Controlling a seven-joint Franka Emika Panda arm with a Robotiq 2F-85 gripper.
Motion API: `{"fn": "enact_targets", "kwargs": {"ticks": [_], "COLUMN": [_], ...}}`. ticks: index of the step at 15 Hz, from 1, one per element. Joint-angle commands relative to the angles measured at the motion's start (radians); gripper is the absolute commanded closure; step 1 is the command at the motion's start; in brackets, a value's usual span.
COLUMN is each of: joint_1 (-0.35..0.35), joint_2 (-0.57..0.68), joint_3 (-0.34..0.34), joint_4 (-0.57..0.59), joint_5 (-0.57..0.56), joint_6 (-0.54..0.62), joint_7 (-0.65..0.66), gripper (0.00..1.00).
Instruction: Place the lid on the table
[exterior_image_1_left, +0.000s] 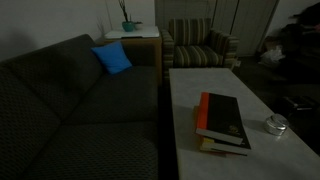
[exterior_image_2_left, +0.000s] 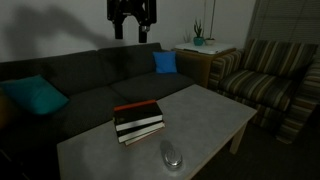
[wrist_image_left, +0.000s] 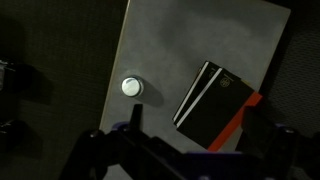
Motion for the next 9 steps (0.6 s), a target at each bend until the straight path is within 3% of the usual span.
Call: {"fn": "enact_targets", "kwargs": {"ticks": [1,5,6,7,9], "joint_1": [-0.012,-0.012,-0.019,-0.029,-0.065], "joint_2": [-0.005,0.018,0.051,0.085,0.15], "joint_3": [0.013,0.009,-0.002,-0.006,0.004], "joint_4": [0.002,0.02,0.042,0.069,0.116], "joint_5": [-0.002,-0.038,-0.042,-0.022,0.073], "joint_6": [-0.003,0.014,0.039,0.038,0.063], "joint_7": [0.002,0.013,0.076,0.046,-0.145], "gripper": [0.0,0.0,0.0,0.0,0.0]}}
